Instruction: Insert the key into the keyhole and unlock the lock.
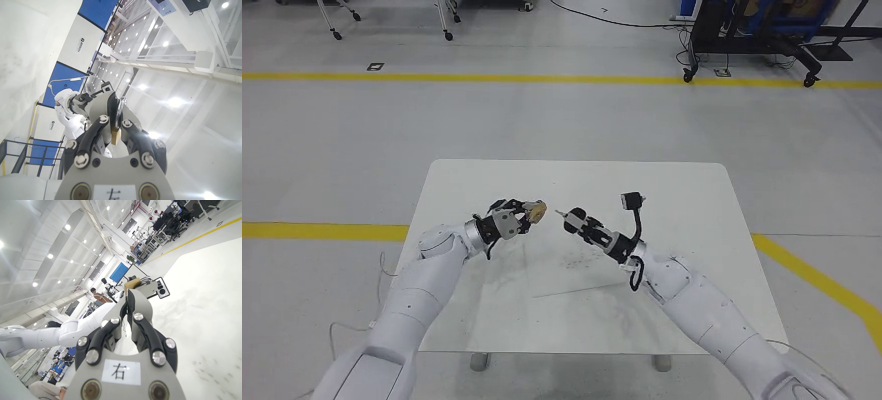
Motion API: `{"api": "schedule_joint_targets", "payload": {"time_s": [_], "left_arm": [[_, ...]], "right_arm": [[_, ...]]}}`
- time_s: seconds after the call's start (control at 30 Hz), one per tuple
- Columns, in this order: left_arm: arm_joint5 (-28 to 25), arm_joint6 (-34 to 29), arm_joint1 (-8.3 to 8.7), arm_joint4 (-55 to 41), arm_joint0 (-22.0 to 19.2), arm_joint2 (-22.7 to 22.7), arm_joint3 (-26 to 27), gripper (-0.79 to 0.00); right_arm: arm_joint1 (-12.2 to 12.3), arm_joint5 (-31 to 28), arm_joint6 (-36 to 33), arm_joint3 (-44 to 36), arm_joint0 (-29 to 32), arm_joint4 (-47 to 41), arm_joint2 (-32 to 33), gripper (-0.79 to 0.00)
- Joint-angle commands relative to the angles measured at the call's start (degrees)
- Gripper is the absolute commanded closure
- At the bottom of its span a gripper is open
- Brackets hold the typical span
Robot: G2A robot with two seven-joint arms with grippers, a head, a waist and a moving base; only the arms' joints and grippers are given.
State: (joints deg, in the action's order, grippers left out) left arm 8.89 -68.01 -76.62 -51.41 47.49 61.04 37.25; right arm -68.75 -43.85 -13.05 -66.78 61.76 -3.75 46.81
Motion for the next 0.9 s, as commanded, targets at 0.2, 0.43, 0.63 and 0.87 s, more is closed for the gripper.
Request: {"api": "schedule_joint_targets", "payload": {"time_s": [0.2, 0.43, 0.63, 0.87], "left_arm": [[-0.2, -0.2, -0.29, 0.1, -0.9, -0.4, -2.1, 0.000], [-3.4, 4.1, 0.36, 1.5, 3.7, 0.6, 0.0, 0.000], [-5.3, 7.9, 1.12, 2.2, 6.6, 2.5, 4.2, 0.000], [-5.3, 8.3, 1.21, 2.1, 6.9, 2.8, 5.7, 0.000]], "right_arm": [[0.0, 0.2, 0.2, -0.4, 0.2, 0.3, 0.2, 0.000], [0.1, 4.5, -0.7, -2.2, 0.9, 0.2, 0.5, 0.000], [1.7, 23.8, -10.4, -12.7, 4.2, -4.9, 4.0, 0.000], [1.8, 24.5, -10.5, -13.7, 4.7, -5.4, 4.4, 0.000]]}}
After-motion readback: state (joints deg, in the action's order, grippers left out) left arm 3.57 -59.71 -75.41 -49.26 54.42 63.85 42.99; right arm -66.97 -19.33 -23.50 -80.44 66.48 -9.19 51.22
